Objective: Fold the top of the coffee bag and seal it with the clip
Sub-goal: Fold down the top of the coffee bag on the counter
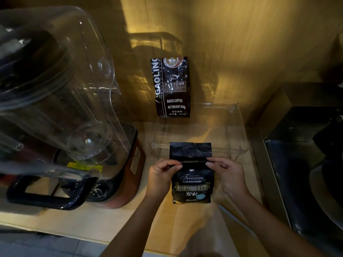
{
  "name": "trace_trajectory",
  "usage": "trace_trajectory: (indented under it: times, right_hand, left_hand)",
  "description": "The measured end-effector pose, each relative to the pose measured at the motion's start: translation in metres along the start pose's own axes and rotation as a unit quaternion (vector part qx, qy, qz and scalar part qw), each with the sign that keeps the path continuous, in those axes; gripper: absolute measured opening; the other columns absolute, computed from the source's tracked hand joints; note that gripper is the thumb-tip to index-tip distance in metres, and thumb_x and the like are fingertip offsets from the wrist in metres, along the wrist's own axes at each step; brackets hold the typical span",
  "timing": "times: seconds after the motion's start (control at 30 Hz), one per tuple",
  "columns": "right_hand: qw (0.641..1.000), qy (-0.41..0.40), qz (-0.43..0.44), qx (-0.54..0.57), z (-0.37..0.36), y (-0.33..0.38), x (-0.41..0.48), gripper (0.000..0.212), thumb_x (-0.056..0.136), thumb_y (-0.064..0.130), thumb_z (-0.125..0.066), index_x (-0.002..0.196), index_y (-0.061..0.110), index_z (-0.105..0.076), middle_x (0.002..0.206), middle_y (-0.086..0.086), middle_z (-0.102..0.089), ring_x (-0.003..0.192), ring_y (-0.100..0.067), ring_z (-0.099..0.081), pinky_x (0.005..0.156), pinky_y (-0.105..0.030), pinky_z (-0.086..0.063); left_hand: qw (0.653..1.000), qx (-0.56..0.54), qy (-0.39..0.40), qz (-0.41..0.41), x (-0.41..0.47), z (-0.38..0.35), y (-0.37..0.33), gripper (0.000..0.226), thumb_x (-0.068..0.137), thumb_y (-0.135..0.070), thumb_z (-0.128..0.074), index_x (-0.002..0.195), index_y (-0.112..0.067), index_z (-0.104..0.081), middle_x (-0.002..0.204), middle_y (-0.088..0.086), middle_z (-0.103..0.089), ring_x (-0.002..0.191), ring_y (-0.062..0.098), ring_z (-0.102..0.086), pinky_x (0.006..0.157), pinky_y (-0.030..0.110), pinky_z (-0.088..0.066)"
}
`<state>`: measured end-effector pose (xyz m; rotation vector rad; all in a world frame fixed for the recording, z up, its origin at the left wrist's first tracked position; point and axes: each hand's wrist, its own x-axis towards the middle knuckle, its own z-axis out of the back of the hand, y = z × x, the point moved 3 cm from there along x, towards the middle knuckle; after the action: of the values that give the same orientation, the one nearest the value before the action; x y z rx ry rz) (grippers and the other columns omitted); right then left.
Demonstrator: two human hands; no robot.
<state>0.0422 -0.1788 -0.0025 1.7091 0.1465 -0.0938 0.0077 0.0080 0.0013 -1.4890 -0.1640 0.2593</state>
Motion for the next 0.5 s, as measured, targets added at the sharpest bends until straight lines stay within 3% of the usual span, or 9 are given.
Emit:
trace_trajectory:
  times: [0.1, 0.2, 0.3, 0.37, 0.43, 0.5]
  right_hand:
    - [1.0, -0.008, -0.005, -0.002, 0.0004, 0.0033, 0.0002, 0.015, 0.073, -0.011, -0.06, 0.083, -0.001, -0.066, 0.067, -0.001, -0.071, 0.065, -0.014, -0.067, 0.061, -0.024, -0.057]
    - [0.999, -0.009, 0.001, -0.037, 0.001, 0.0057, 0.0013, 0.02, 0.073, -0.009, -0.062, 0.074, 0.01, -0.068, 0.075, -0.006, -0.067, 0.072, -0.021, -0.064, 0.07, -0.032, -0.053]
    - [0.996, -0.004, 0.012, -0.091, 0.0015, 0.0056, 0.0032, 0.021, 0.075, -0.003, -0.064, 0.071, 0.017, -0.069, 0.076, -0.002, -0.069, 0.073, -0.016, -0.064, 0.069, -0.03, -0.053]
    - [0.994, -0.006, 0.013, -0.108, 0.0008, 0.0043, 0.0036, 0.022, 0.075, 0.0, -0.065, 0.07, 0.021, -0.069, 0.075, 0.001, -0.069, 0.07, -0.008, -0.065, 0.064, -0.02, -0.053]
    - [0.992, -0.007, 0.021, -0.121, 0.0004, 0.0042, 0.0034, 0.027, 0.076, 0.0, -0.065, 0.065, 0.025, -0.068, 0.07, 0.006, -0.068, 0.062, 0.003, -0.062, 0.057, -0.009, -0.048]
    - [0.985, 0.016, 0.044, -0.166, -0.0009, 0.0063, 0.0032, 0.029, 0.076, 0.0, -0.064, 0.063, 0.026, -0.064, 0.071, 0.009, -0.063, 0.062, 0.006, -0.057, 0.058, -0.007, -0.044]
  left_hand:
    - [0.999, 0.022, 0.023, 0.008, 0.0002, -0.0009, 0.0011, 0.032, 0.074, 0.002, -0.066, 0.097, -0.021, -0.066, 0.099, 0.008, -0.062, 0.093, 0.017, -0.061, 0.081, 0.031, -0.053]
    - [0.998, 0.064, -0.001, -0.01, 0.002, 0.0008, 0.0002, 0.034, 0.073, -0.001, -0.069, 0.084, -0.033, -0.068, 0.09, -0.002, -0.062, 0.086, 0.01, -0.061, 0.081, 0.029, -0.053]
    - [0.995, 0.096, -0.022, -0.028, 0.0031, -0.0005, -0.0009, 0.036, 0.073, -0.004, -0.07, 0.076, -0.04, -0.067, 0.084, -0.009, -0.06, 0.079, 0.002, -0.06, 0.076, 0.017, -0.052]
    - [0.994, 0.097, -0.033, -0.035, 0.0036, -0.0015, -0.0003, 0.034, 0.073, -0.004, -0.07, 0.074, -0.039, -0.067, 0.082, -0.009, -0.061, 0.076, -0.004, -0.06, 0.072, 0.012, -0.051]
    - [0.993, 0.099, -0.04, -0.044, 0.003, -0.0021, -0.0002, 0.035, 0.073, -0.003, -0.07, 0.072, -0.038, -0.067, 0.08, -0.008, -0.061, 0.074, -0.006, -0.059, 0.071, 0.012, -0.05]
    - [0.993, 0.1, -0.042, -0.053, 0.0, -0.0026, -0.0005, 0.033, 0.073, -0.004, -0.069, 0.07, -0.036, -0.068, 0.08, -0.006, -0.062, 0.074, -0.003, -0.059, 0.072, 0.017, -0.051]
